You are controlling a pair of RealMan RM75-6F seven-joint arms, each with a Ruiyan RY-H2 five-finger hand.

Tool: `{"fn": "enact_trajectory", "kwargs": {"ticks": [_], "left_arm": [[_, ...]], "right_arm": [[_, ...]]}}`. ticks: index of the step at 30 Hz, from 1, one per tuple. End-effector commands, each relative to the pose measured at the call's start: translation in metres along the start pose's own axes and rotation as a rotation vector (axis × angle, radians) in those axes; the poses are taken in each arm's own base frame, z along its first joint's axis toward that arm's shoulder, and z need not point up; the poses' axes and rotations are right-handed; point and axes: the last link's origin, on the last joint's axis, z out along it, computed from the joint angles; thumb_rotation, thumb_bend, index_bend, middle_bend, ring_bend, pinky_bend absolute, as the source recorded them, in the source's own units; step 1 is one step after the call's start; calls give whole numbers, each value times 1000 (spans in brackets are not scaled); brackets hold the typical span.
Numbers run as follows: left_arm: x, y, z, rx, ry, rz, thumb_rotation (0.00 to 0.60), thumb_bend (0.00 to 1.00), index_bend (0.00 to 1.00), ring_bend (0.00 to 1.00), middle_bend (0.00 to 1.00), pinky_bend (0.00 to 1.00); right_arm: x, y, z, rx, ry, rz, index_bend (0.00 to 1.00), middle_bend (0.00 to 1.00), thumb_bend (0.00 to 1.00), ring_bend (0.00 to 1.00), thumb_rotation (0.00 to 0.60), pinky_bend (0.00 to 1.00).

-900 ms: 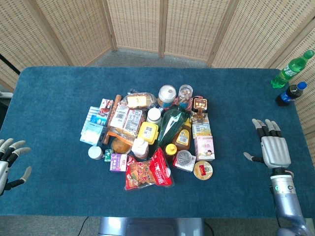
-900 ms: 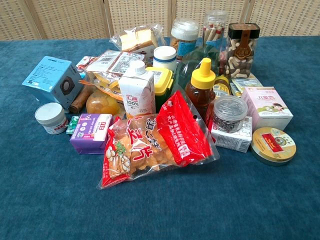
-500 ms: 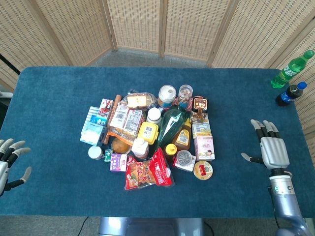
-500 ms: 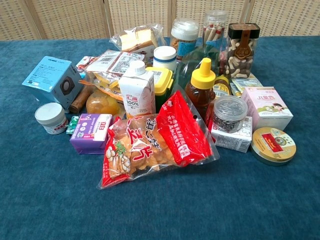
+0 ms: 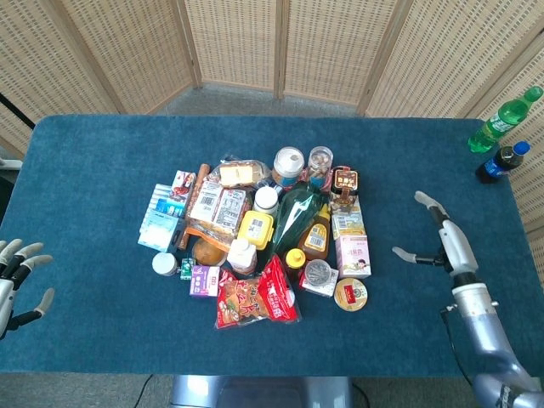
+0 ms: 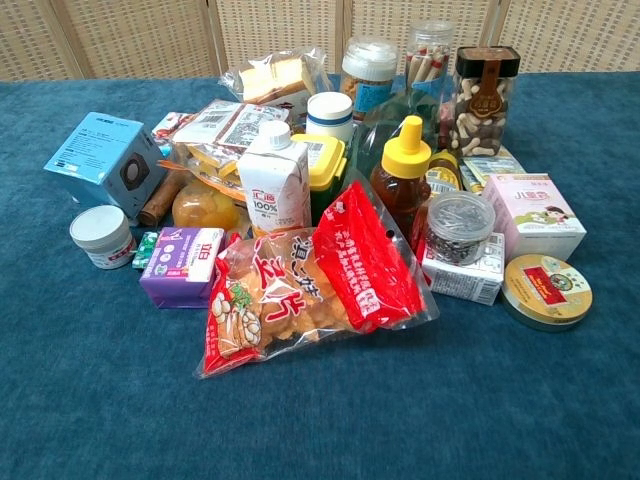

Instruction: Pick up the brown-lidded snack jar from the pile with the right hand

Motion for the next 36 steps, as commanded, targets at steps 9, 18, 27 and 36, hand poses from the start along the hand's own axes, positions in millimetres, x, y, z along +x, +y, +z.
{"fn": "enact_trajectory", "kwargs": {"ticks": [9, 18, 27, 36], "left_arm": [[0, -1, 0, 10, -4, 5, 495, 453, 278, 107, 214, 0], [0, -2, 2, 16, -6, 9, 495, 450, 278, 106, 215, 0], [1, -2, 2, 20, -1, 13, 494, 451, 278, 107, 214, 0], [2, -6, -1, 39, 4, 11, 494, 451, 277, 107, 215, 0]], "right_arm": [[-29, -6, 61, 5, -101, 67, 0, 0, 0, 0, 519, 0], [-37, -2, 85, -36, -129, 60, 0, 0, 0, 0, 520, 0], [-43, -5, 108, -60, -144, 59, 0, 0, 0, 0, 520, 0], [-56, -15, 131, -73, -172, 68, 0, 0, 0, 0, 517, 0]]}}
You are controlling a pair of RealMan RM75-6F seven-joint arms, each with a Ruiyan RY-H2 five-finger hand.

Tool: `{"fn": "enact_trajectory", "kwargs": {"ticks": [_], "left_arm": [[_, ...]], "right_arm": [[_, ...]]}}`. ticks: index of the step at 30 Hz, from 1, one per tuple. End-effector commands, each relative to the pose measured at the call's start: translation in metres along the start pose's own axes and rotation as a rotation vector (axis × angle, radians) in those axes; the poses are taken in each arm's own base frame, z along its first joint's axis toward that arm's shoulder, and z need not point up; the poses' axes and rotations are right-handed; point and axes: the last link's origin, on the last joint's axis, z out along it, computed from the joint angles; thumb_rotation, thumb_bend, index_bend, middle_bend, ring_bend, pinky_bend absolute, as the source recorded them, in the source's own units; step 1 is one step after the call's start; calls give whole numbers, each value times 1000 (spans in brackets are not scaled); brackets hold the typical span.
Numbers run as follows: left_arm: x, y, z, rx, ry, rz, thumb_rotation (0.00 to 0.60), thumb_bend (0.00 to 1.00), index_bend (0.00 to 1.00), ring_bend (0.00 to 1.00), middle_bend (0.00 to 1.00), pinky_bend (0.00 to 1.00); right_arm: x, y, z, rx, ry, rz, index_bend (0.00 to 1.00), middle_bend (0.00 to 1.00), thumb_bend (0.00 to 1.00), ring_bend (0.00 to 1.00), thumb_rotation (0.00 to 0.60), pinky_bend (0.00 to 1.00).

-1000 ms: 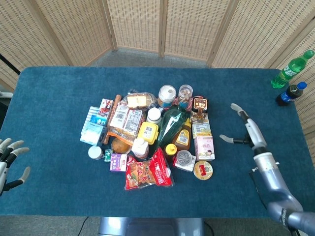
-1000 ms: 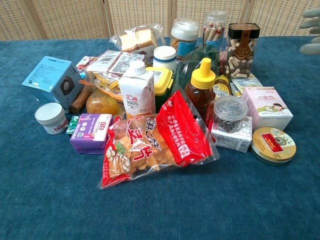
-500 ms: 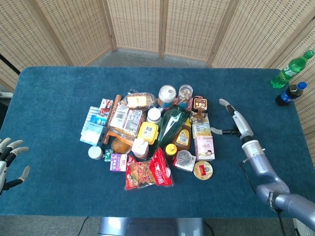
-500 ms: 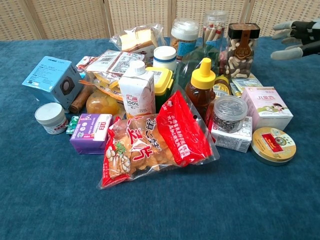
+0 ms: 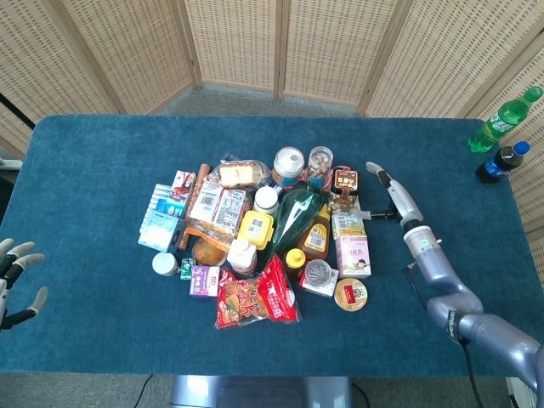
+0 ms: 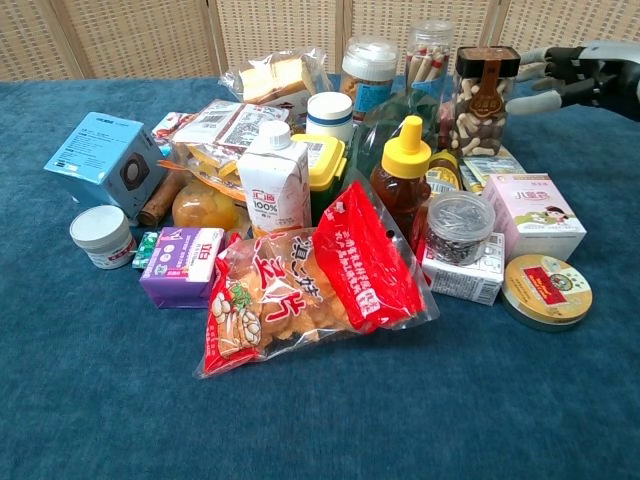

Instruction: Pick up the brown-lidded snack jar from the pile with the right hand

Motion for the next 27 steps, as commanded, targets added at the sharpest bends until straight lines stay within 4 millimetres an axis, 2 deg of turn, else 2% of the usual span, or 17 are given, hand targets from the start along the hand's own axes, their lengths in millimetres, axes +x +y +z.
{"fn": "enact_trajectory", "kwargs": {"ticks": [1, 13, 16, 19, 22, 25, 27], "left_arm": [[0, -1, -1, 5, 0, 0, 492, 452, 276, 107, 215, 0], [0, -8, -5, 27, 8, -6, 497, 451, 277, 107, 214, 0], [1, -10, -7, 35, 10, -6, 495, 452, 276, 107, 214, 0], [2, -12, -9, 44, 13, -7, 494, 450, 276, 107, 213, 0], [2, -14, -10, 51, 16, -7, 495, 453, 275, 107, 212, 0], [2, -16, -10, 55, 16, -6, 494, 454, 275, 107, 211, 0], [2, -16, -10, 56, 15, -6, 495, 452, 275, 107, 211, 0]], "right_arm": [[-4, -5, 8, -1, -11, 8, 0, 0, 0, 0, 518, 0], [-16, -14, 24, -22, -44, 6, 0, 0, 0, 0, 519, 0], [-18, -14, 28, -28, -37, 11, 0, 89, 0, 30, 521, 0], [-21, -15, 31, -33, -30, 28, 0, 240, 0, 158, 518, 0], [-25, -18, 33, -32, -29, 44, 0, 341, 0, 267, 516, 0], [-27, -19, 34, -36, -29, 67, 23, 486, 0, 446, 515, 24], [-29, -20, 34, -40, -33, 74, 87, 587, 0, 584, 519, 95]]}}
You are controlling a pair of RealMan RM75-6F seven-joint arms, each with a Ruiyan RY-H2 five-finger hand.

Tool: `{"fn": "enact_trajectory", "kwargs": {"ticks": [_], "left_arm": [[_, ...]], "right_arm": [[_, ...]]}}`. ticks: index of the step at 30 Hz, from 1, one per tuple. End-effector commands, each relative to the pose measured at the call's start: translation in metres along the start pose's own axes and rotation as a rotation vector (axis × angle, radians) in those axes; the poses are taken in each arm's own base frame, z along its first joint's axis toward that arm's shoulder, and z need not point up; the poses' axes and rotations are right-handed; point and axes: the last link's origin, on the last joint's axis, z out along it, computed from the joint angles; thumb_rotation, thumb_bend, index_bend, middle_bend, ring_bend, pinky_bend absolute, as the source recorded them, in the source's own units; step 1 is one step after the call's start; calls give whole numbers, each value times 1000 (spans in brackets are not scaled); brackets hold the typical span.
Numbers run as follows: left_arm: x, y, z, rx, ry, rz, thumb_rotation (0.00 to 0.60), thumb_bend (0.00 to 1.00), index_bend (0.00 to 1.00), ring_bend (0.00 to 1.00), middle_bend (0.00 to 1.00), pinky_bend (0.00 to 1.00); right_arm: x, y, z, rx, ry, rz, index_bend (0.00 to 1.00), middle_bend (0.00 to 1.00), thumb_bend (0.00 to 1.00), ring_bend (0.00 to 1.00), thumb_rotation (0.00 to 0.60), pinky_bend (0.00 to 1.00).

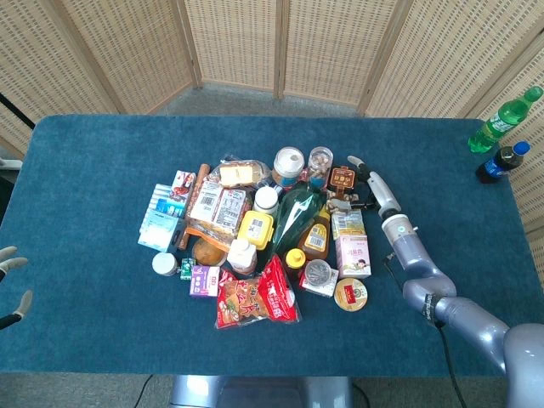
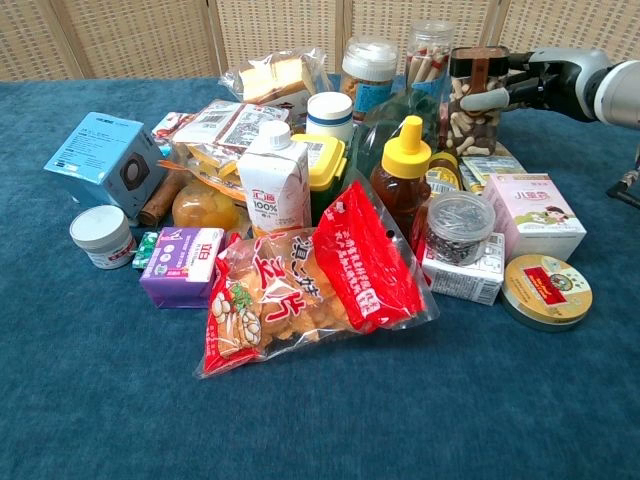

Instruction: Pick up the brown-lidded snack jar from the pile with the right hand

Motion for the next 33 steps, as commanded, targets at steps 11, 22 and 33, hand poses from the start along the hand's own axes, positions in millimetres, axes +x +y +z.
{"fn": "enact_trajectory", "kwargs": {"ticks": [11, 22, 33], "left_arm": [[-2, -1, 3, 0, -3, 0, 496, 452, 275, 107, 209, 0], [-6, 11, 12, -45, -12, -5, 495, 452, 274, 107, 210, 0], [-9, 18, 15, -66, -17, -11, 494, 451, 275, 107, 210, 0]], "right_arm": [[16, 11, -17, 18, 64, 70, 199, 794, 0, 888, 560, 358], [67, -15, -56, 162, 171, 79, 196, 794, 0, 889, 559, 358], [98, -95, -99, 329, 192, 137, 194, 794, 0, 888, 559, 358]]}}
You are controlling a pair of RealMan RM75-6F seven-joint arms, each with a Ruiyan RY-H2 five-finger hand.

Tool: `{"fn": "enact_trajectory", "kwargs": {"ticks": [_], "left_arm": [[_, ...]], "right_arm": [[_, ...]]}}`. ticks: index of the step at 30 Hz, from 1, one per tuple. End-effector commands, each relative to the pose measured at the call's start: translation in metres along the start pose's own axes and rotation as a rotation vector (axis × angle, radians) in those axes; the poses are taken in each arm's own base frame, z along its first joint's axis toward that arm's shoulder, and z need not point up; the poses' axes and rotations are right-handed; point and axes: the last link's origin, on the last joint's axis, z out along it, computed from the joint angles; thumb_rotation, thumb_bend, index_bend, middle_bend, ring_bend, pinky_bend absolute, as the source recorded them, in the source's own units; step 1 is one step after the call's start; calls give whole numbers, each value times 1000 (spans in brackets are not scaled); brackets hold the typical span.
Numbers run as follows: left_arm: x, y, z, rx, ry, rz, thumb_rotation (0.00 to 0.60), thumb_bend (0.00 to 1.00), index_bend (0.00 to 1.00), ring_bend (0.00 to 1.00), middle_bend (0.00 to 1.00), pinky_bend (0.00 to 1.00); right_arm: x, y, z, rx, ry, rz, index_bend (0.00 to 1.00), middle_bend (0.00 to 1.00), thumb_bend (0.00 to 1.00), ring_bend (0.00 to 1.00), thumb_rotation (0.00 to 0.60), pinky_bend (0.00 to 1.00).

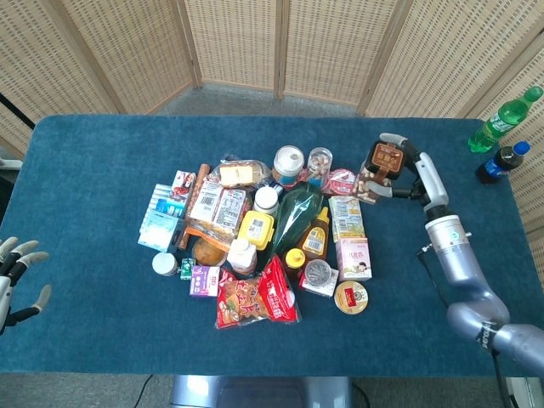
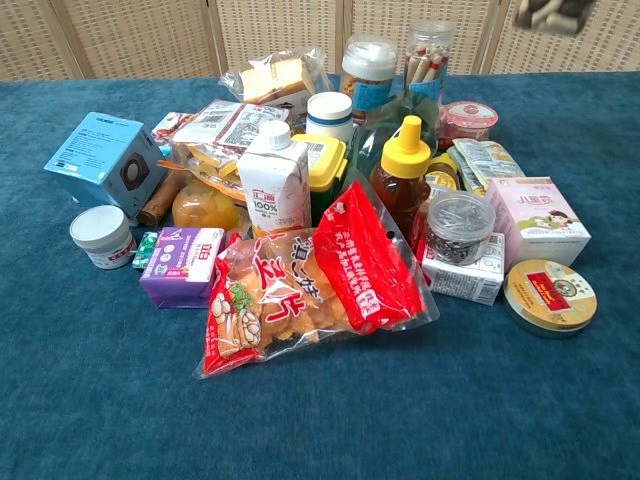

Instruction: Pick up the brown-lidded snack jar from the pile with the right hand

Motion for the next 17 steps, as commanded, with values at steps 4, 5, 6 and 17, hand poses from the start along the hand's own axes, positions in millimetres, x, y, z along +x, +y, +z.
{"fn": "enact_trajectory", "kwargs": {"ticks": [4, 5, 6, 17], "left_arm": [[0, 1, 0, -5, 2, -1, 494, 451, 274, 107, 211, 0], [0, 1, 0, -5, 3, -1, 494, 451, 275, 107, 211, 0], [0, 1, 0, -5, 4, -1, 494, 451, 275, 107, 211, 0], [-2, -1, 2, -6, 2, -8, 495, 451, 275, 107, 213, 0]], "right_arm": [[15, -66, -10, 103, 15, 54, 194, 795, 0, 889, 561, 358], [14, -74, -12, 117, 7, 61, 195, 794, 0, 889, 560, 358], [13, -80, -13, 127, 3, 64, 194, 794, 0, 888, 557, 358], [8, -93, -20, 136, -14, 45, 192, 794, 0, 888, 558, 357]]}}
